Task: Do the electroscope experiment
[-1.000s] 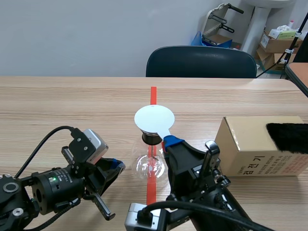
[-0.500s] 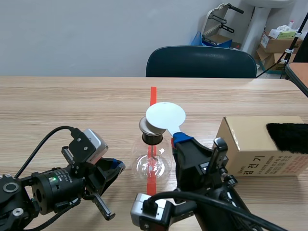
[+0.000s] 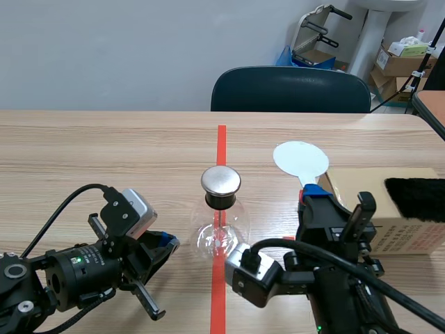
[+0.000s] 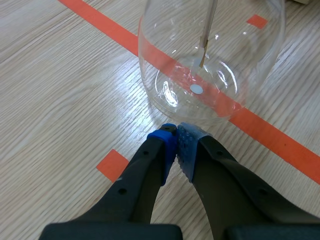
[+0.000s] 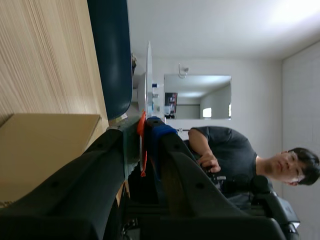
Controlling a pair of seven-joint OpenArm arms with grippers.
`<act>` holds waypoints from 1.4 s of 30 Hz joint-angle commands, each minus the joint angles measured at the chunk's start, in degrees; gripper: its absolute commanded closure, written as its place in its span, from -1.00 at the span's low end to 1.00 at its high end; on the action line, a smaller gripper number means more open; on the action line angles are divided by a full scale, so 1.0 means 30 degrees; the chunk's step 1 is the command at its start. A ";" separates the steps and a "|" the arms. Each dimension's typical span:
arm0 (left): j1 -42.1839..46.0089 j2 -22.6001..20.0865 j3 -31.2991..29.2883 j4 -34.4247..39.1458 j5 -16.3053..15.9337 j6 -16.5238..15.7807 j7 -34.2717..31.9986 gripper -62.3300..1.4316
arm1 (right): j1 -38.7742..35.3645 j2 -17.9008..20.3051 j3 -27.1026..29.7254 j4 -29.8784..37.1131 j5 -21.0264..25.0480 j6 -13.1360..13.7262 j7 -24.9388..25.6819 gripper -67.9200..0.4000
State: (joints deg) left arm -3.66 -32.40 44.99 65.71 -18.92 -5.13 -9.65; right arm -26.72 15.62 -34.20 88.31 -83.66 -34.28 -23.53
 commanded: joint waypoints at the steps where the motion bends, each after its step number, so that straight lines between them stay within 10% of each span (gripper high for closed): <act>1: 0.0000 0.0051 -0.0036 0.0219 -0.0051 -0.0029 -0.0284 0.91 | 0.0022 0.0138 0.0168 0.0109 -0.0014 -0.0226 -0.0495 0.96; 23: 0.0000 0.0051 -0.0036 0.0219 -0.0051 0.0036 -0.0284 0.91 | 0.0022 0.0131 0.0168 0.0109 -0.0014 -0.0226 -0.2987 0.96; 42: 0.0000 0.0051 -0.0036 0.0219 -0.0051 0.0036 -0.0284 0.91 | 0.0022 0.0138 0.0168 0.0109 -0.0014 -0.0226 0.5020 0.96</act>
State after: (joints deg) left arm -3.66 -32.40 44.99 65.71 -18.92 -5.08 -9.67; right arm -26.72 15.62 -34.20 88.31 -83.66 -34.28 -8.62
